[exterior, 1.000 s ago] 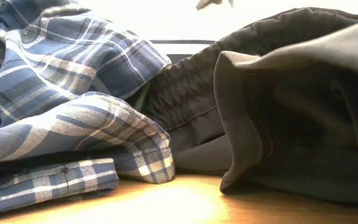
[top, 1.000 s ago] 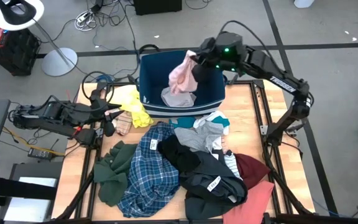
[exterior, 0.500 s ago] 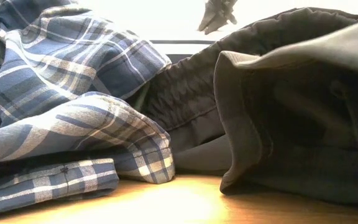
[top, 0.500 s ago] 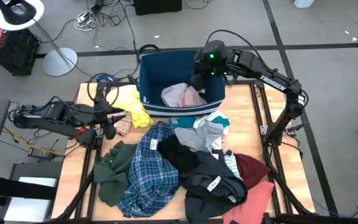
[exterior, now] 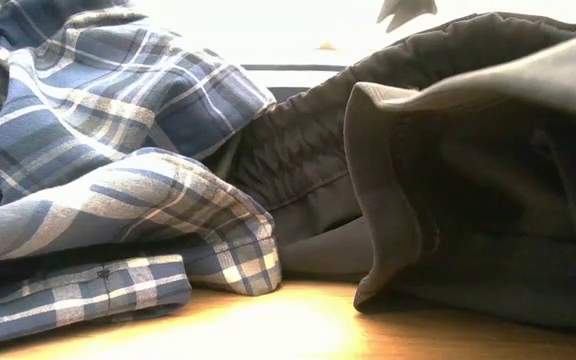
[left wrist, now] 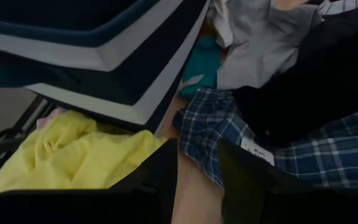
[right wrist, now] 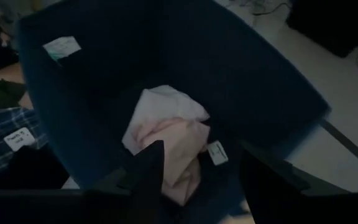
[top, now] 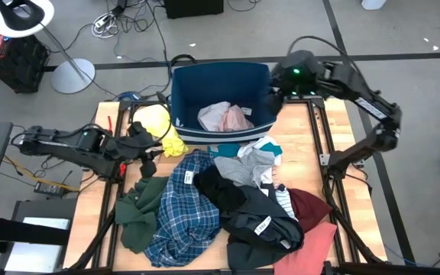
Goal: Sort clothes
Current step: Put the yellow shirt into the laundry organizer
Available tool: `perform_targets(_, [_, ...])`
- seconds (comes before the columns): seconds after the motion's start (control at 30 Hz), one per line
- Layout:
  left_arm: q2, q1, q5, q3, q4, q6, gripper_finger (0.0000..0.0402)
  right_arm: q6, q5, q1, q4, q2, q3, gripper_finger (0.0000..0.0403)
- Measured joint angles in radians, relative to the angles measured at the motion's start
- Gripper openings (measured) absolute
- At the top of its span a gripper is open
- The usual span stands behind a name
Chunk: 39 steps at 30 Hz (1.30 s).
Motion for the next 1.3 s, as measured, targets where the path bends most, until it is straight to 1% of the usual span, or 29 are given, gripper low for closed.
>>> perform_targets(0.1, [0.004,0.0,-0.02,0.0,-0.002,-0.007,0.0121,0.048,0.047,0.007,0.019,-0.128,-0.129,0.0195])
perform_targets(0.2, [0.004,0.011,-0.069,0.0,-0.019,-0.023,0.0121,0.114,0.075,0.026,0.045,-0.265,-0.281,0.0196])
perform_targets(0.27, [0.004,0.04,-0.082,0.0,-0.04,-0.038,0.0122,0.175,0.075,0.047,0.071,-0.355,-0.38,0.0196])
perform_targets(0.43, [0.012,0.141,-0.071,0.0,-0.079,-0.051,0.0121,0.336,0.079,0.127,0.139,-0.579,-0.632,0.0196])
perform_targets(0.57, [0.024,0.244,-0.017,-0.023,-0.057,-0.008,0.0122,0.43,0.082,0.18,0.212,-0.712,-0.824,0.0195])
perform_targets(0.73, [0.044,0.369,0.119,-0.09,0.026,0.073,0.0122,0.494,0.083,0.22,0.308,-0.804,-1.01,0.0194])
perform_targets(0.83, [0.059,0.427,0.177,-0.13,0.094,0.126,0.0122,0.503,0.083,0.23,0.38,-0.837,-1.082,0.0194])
perform_targets(1.0, [0.115,0.504,0.245,-0.185,0.173,0.243,0.0121,0.489,0.083,0.232,0.476,-0.859,-1.137,0.0192])
perform_targets(1.13, [0.178,0.541,0.262,-0.22,0.241,0.351,0.0121,0.475,0.083,0.232,0.494,-0.862,-1.141,0.0192])
perform_targets(1.3, [0.255,0.57,0.297,-0.242,0.323,0.43,0.0121,0.467,0.083,0.232,0.497,-0.862,-1.141,0.0192])
